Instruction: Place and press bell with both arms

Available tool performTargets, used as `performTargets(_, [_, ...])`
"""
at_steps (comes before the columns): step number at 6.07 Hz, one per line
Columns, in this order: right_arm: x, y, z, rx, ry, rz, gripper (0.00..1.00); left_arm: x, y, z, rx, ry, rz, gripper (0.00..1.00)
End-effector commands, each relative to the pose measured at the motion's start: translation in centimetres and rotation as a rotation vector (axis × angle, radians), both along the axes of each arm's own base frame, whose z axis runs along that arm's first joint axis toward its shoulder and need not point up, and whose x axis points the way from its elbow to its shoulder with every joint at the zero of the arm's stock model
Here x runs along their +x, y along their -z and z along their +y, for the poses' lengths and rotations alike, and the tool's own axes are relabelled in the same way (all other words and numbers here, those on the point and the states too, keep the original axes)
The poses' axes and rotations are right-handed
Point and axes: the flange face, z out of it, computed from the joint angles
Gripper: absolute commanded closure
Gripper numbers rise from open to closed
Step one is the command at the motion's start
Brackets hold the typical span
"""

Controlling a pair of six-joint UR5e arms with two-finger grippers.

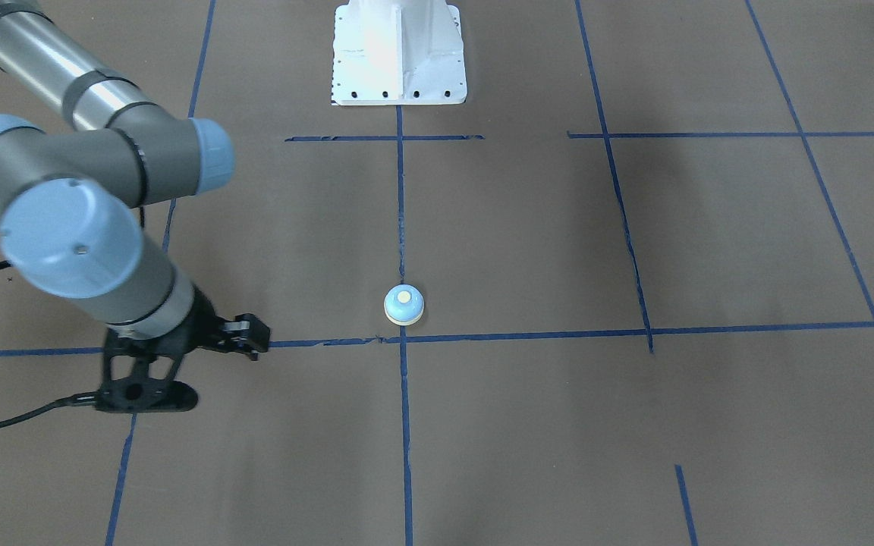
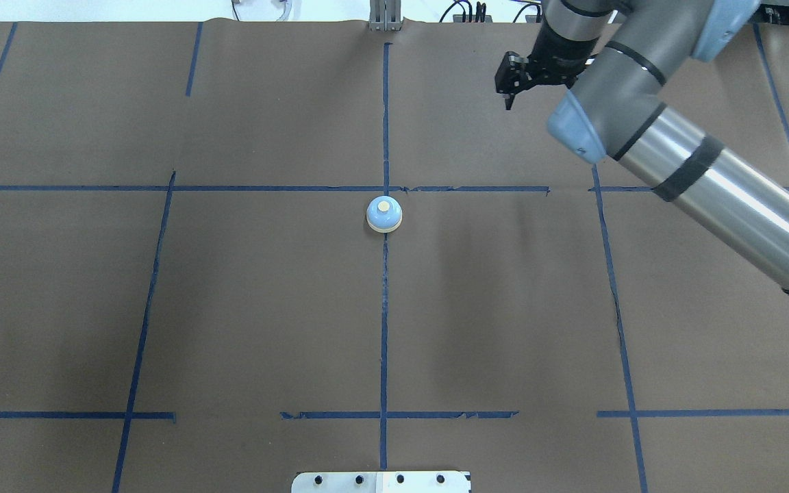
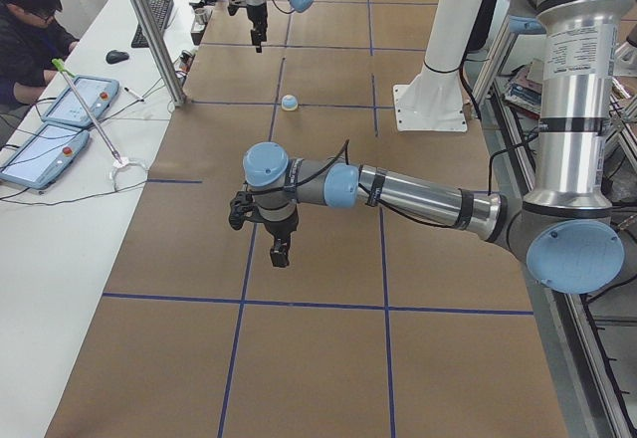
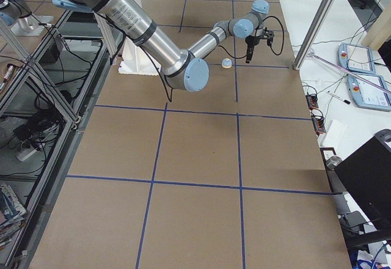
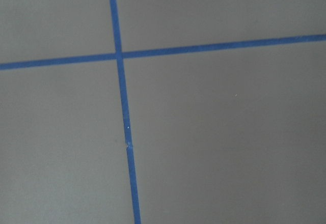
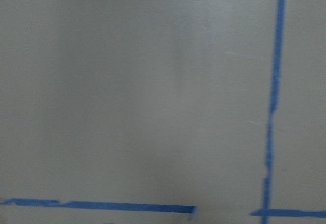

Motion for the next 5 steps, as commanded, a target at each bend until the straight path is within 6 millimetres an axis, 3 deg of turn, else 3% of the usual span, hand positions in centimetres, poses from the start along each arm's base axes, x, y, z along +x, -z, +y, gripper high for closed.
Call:
performTargets(1, [16.2,-11.4,3.8,0.108,0.14,0.021,0.0,-1.3,-1.3,1.4,-0.027,0.023,-0.004,0.0])
performTargets(2, [23.7,-17.3,7.0,0.135,0.18,-0.021,0.0,-1.7,-2.3,2.4,-0.018,0.0,-0.002,0.0])
performTargets(3, [30.0,-22.7,10.6,0.154,0.196,-0.023,0.0,-3.7,-2.8,2.8,0.007,0.001,0.003,0.0])
performTargets(4, [33.5,-26.8,13.8,0.118,0.176,-0.01,0.0,-4.1,-4.3,4.1,-0.03,0.009,-0.009,0.0])
performTargets(5, [35.3,-30.1,16.7,0.045,0.136,-0.009,0.0,-4.2,-3.8,4.8,-0.018,0.011,-0.012,0.0])
